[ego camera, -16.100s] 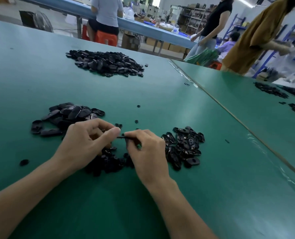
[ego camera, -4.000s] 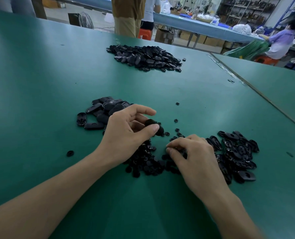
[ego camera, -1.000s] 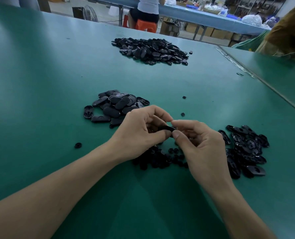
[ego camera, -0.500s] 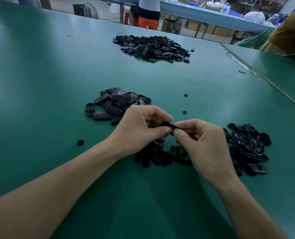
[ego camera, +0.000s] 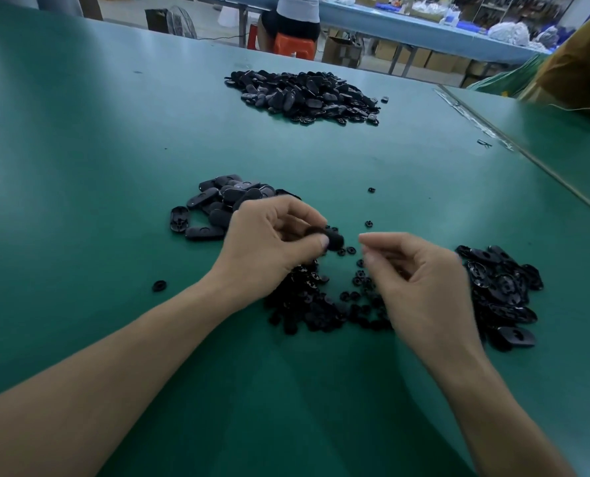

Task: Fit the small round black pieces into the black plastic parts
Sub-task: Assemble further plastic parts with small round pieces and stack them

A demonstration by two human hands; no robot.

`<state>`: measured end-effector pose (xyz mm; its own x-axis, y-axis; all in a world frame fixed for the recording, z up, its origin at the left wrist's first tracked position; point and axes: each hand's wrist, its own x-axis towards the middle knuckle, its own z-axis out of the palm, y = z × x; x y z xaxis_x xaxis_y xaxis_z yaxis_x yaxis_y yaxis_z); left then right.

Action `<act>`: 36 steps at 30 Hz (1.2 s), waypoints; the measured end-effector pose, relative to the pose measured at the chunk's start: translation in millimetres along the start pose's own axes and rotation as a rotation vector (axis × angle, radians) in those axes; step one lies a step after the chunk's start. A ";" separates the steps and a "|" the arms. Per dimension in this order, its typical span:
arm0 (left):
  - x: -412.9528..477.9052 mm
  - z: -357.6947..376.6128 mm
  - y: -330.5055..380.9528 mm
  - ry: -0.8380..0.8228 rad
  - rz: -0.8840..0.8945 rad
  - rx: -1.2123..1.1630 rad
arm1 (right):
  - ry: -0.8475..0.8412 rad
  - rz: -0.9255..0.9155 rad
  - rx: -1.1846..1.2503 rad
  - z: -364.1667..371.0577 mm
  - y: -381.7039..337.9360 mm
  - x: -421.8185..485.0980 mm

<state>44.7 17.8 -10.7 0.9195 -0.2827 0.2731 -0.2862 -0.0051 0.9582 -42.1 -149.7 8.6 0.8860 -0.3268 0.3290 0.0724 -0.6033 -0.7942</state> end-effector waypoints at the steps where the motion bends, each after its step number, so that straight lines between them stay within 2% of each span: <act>1: 2.5 -2.0 -2.2 0.066 -0.016 -0.041 | 0.064 -0.015 -0.114 -5.7 2.3 0.8; 3: 6.4 -4.9 -6.1 0.191 -0.054 -0.117 | 0.151 -0.001 -0.346 -18.4 8.2 1.6; 6: 10.2 -4.7 -10.0 0.305 -0.093 -0.191 | 0.124 0.110 -0.543 -30.5 19.0 1.1; 11: 13.9 -4.5 -12.0 0.423 -0.153 -0.233 | -0.035 0.233 -0.609 -30.7 17.5 -0.7; 14: 13.9 -4.3 -12.2 0.440 -0.160 -0.226 | -0.029 0.251 -0.614 -33.9 13.1 -3.3; 20: 10.9 -2.1 -10.9 0.369 -0.067 -0.079 | -0.040 0.228 -0.542 -36.2 14.8 -3.9; 26: 0.4 3.7 -2.8 0.133 0.093 0.031 | 0.023 0.188 -0.545 -34.0 21.3 -2.2; 29: -1.7 4.6 -0.6 0.082 0.118 0.063 | 0.052 0.143 -0.513 -35.4 25.7 -1.1; 33: -4.7 4.9 3.4 0.014 0.122 0.047 | 0.120 0.006 -0.375 -28.7 17.0 0.0; 36: -9.8 8.6 6.6 -0.077 0.147 0.077 | 0.101 -0.064 -0.189 -16.7 10.2 -2.3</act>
<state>31.5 12.3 -7.8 0.8435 -0.3586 0.3998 -0.4387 -0.0305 0.8981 -51.0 -167.2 8.3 0.8311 -0.3488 0.4332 0.0315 -0.7481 -0.6629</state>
